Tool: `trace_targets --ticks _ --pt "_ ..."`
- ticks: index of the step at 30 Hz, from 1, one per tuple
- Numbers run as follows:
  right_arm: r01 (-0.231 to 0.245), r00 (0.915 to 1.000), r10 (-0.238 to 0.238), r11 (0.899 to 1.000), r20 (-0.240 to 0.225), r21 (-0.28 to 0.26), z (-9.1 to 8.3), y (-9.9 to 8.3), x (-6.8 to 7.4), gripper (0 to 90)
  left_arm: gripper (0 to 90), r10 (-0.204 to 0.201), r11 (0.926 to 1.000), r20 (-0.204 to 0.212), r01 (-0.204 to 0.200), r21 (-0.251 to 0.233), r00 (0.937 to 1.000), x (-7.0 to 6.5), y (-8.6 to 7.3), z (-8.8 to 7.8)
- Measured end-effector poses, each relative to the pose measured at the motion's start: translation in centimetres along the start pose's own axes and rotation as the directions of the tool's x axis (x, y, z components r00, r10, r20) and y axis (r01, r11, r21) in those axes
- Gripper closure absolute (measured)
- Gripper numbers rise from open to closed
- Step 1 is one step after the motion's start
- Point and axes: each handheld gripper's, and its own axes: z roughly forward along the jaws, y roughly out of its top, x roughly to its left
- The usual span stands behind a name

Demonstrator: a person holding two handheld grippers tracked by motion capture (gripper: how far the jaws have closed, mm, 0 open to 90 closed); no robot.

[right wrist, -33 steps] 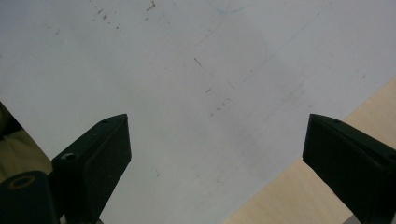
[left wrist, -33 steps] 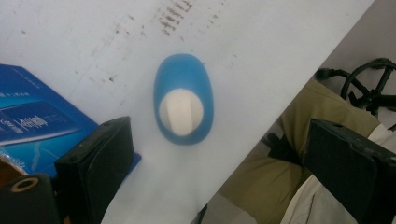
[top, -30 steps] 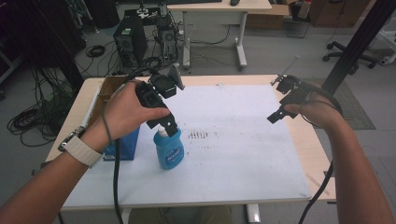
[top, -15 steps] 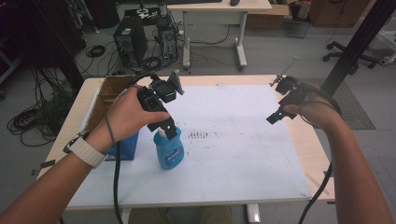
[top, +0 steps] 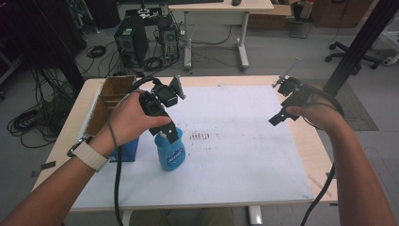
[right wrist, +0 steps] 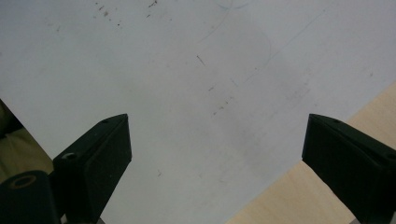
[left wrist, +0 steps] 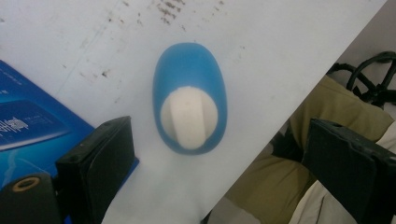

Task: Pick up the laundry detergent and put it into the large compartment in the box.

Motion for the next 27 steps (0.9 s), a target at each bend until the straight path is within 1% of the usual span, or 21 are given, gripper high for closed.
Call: trace_targets --ticks 2,7,12,19,25,27 --pt "0.0 1.0 0.0 1.0 0.0 0.001 0.0 0.0 0.0 8.4 9.3 0.0 1.0 0.005 0.0 0.0 1.0 0.1 0.0 0.2" --pt "0.001 1.0 -0.001 1.0 -0.002 0.003 0.2 0.1 0.0 8.3 9.2 -0.006 1.0 0.003 0.006 -0.002 1.0 0.2 0.0 0.6" --pt "-0.002 1.0 0.002 1.0 -0.004 0.005 0.2 0.1 0.0 8.4 9.1 -0.008 1.0 -0.012 0.008 0.003 0.9999 0.4 0.0 1.1" --pt "0.001 1.0 -0.001 1.0 -0.005 0.006 0.3 0.1 0.0 8.4 9.1 -0.01 0.9999 -0.019 0.01 -0.006 0.9998 0.5 0.2 1.5" --pt "0.002 1.0 -0.002 1.0 -0.006 0.006 0.4 0.0 0.0 8.3 9.1 -0.007 0.9998 -0.017 0.007 0.017 0.9998 0.4 0.4 2.3" --pt "0.002 1.0 -0.002 1.0 -0.009 0.007 0.5 0.0 0.1 8.4 9.1 -0.009 0.9998 -0.017 0.009 0.016 0.9998 0.4 0.4 2.5"
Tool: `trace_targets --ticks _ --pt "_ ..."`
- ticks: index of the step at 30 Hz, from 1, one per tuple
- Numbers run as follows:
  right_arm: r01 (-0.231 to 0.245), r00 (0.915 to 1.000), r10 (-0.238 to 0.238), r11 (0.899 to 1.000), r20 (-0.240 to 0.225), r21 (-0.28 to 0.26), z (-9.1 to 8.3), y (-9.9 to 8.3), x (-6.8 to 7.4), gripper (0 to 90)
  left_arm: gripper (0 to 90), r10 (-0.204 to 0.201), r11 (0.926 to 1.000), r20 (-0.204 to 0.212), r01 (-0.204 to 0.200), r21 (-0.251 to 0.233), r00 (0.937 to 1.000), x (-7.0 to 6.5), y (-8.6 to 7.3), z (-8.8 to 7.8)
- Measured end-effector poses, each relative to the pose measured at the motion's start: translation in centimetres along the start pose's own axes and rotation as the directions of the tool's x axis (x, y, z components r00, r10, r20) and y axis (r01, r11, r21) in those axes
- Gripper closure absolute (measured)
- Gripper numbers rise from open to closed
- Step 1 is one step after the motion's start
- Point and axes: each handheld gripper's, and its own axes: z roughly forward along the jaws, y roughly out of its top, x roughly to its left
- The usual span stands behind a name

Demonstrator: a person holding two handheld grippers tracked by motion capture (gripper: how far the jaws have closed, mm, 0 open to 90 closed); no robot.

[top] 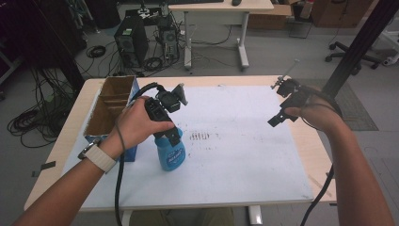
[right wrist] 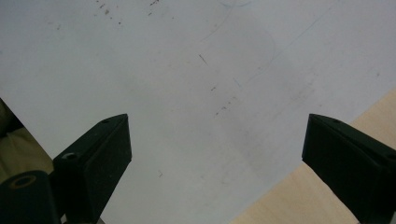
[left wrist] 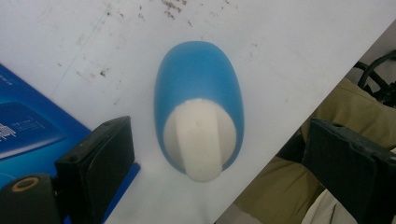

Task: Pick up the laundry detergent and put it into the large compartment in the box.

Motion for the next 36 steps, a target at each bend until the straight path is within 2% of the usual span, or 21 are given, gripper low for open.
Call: trace_targets --ticks 19,36 --pt "0.001 1.0 -0.001 1.0 -0.001 0.001 0.0 -0.1 0.0 8.4 9.2 -0.007 0.9998 -0.008 0.008 0.018 0.9999 0.2 0.5 2.4" --pt "0.001 1.0 -0.001 1.0 -0.002 -0.001 0.1 -0.1 0.0 8.4 9.9 -0.018 0.9996 -0.014 0.019 0.02 0.9997 0.4 0.6 3.5"
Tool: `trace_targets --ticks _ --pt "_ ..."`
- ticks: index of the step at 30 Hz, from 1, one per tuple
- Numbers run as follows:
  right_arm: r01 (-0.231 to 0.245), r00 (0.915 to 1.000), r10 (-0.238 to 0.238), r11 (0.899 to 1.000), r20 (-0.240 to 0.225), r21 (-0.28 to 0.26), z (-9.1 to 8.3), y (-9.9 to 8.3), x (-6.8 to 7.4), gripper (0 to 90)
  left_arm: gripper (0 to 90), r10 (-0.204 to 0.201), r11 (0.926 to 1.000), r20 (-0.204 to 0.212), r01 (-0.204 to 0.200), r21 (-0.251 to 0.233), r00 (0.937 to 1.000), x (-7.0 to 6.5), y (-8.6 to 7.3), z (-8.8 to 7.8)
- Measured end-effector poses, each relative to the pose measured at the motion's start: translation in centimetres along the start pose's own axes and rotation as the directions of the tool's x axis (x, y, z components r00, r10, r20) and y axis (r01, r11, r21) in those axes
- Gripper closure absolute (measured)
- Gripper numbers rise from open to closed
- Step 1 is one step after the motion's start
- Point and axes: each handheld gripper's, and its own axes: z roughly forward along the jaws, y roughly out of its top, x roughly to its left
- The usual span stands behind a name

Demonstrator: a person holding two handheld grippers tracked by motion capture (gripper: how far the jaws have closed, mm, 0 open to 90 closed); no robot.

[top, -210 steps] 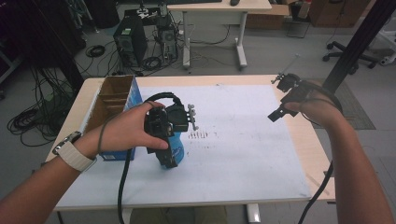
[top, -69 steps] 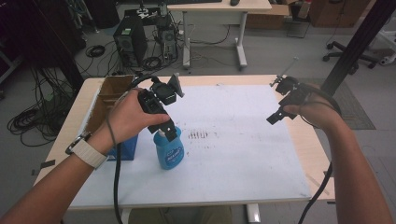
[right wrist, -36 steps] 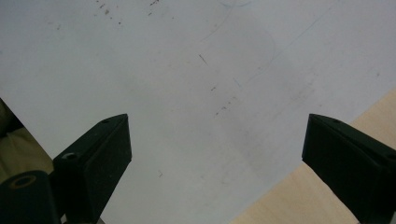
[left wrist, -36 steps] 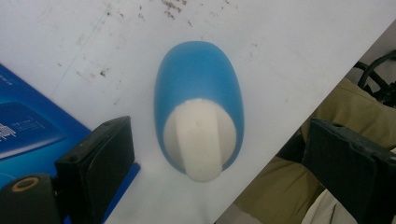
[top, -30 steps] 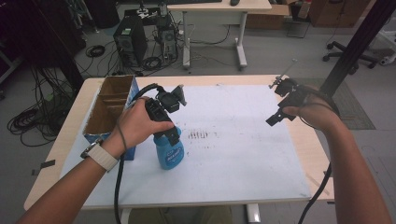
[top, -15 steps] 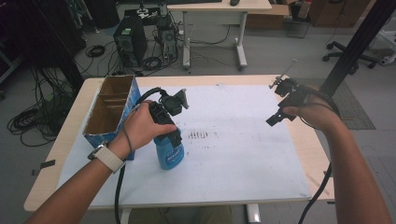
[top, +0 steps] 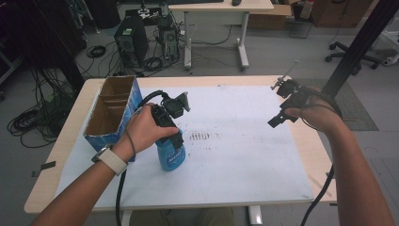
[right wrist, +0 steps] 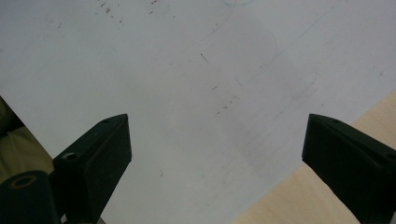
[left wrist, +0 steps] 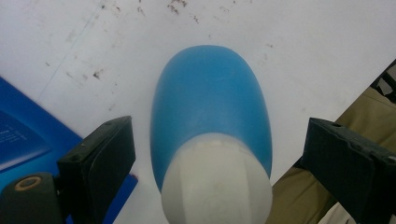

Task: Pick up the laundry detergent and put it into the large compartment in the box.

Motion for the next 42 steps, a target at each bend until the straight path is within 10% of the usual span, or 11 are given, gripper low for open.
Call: trace_targets --ticks 42 --pt "-0.001 1.0 0.001 1.0 -0.007 0.006 0.4 -0.1 -0.1 8.4 29.8 -0.044 0.999 0.023 0.044 0.001 0.9987 0.5 -0.1 1.5"
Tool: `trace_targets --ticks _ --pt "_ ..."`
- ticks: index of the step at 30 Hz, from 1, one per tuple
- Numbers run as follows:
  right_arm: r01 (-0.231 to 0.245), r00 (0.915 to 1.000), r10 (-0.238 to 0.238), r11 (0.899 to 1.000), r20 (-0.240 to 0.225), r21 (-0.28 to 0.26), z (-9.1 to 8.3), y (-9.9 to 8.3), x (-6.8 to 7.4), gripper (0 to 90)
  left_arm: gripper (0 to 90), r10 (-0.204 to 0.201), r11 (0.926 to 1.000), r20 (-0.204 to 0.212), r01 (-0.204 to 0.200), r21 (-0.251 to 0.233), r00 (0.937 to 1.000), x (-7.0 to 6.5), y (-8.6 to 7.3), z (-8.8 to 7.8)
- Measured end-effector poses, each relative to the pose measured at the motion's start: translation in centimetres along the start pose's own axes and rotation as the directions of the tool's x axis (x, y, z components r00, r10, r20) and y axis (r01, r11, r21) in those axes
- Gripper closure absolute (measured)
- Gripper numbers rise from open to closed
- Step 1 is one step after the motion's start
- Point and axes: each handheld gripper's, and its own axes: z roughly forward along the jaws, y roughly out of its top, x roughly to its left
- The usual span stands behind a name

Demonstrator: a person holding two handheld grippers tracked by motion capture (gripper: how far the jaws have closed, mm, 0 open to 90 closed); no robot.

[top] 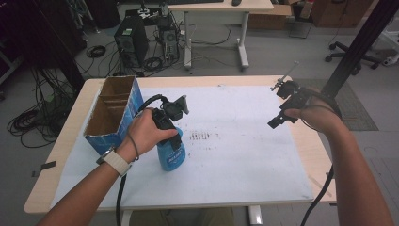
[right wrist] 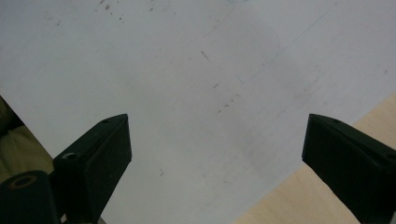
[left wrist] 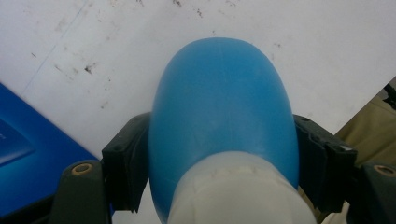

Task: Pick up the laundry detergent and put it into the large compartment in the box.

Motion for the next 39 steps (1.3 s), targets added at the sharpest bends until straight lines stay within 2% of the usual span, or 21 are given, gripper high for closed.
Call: trace_targets --ticks 9,31,39 --pt "-0.004 1.0 0.004 1.0 0.0 -0.001 0.05 -0.1 -0.06 8.4 36.6 0.001 1.0 -0.006 -0.001 -0.005 1.0 0.1 -0.03 -0.03" --pt "-0.006 1.0 0.006 1.0 -0.001 -0.001 0.11 -0.14 -0.06 8.4 37.4 -0.013 0.9999 -0.021 0.013 -0.001 0.9997 -0.01 0.08 -0.17" --pt "-0.003 1.0 0.003 1.0 -0.002 -0.001 0.1 -0.09 0.02 8.4 37.4 -0.019 0.9998 -0.025 0.019 -0.003 0.9995 -0.03 0.01 -0.96"
